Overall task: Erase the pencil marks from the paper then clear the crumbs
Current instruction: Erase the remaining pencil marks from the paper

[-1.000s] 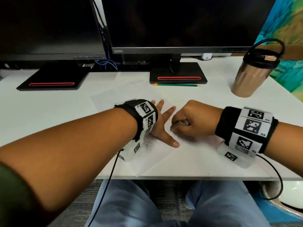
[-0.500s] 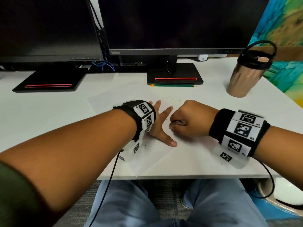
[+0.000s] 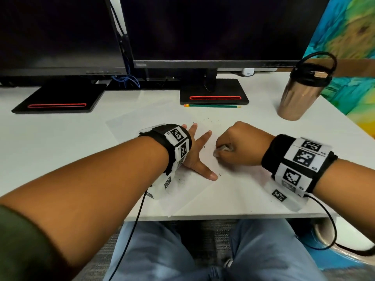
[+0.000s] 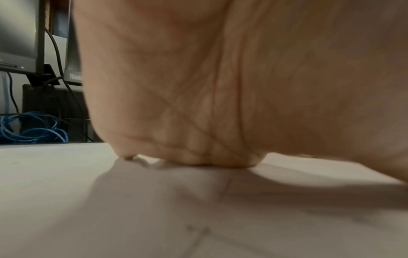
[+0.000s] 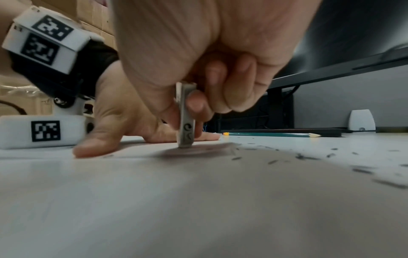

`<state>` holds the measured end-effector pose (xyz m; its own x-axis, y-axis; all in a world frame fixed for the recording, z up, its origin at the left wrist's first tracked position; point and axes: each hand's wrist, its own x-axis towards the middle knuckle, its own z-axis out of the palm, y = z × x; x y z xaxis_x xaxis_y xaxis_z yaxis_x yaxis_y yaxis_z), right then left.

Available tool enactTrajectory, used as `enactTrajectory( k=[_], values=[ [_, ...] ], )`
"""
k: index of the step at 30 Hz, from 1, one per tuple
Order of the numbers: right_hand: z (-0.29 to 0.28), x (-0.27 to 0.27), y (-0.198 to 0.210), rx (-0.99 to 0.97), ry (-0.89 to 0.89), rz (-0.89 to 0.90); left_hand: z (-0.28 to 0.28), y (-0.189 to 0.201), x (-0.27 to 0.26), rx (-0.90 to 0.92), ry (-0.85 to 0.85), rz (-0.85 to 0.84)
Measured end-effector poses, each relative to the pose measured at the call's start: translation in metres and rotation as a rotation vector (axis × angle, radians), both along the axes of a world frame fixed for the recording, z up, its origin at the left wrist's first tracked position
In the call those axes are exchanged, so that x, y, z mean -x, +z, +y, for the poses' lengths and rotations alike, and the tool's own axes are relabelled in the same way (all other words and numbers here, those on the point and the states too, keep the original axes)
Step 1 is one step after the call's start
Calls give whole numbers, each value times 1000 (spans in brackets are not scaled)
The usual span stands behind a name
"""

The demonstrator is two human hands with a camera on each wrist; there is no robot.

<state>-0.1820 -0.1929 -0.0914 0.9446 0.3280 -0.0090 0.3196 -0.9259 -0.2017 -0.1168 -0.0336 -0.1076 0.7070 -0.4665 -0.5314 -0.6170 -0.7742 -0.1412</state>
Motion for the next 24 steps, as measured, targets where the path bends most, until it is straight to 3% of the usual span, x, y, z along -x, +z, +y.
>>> enactTrajectory(
  k=[3,5,10,13,24],
  values=[
    [2,4,1,-70,0,77,0,-1,-1,-1,-9,-1],
    [-2,1,4,-63,-58,47,1,0,0,10,-6,2],
    [6,4,1,-72,34,84,0,0,0,-1,-12,-3],
    [2,-4,5,-96,-31,35,2,2,3,6,-8,-5],
    [11,-4,4,-117,111,6,1,1,1,1,-19,-23]
  ],
)
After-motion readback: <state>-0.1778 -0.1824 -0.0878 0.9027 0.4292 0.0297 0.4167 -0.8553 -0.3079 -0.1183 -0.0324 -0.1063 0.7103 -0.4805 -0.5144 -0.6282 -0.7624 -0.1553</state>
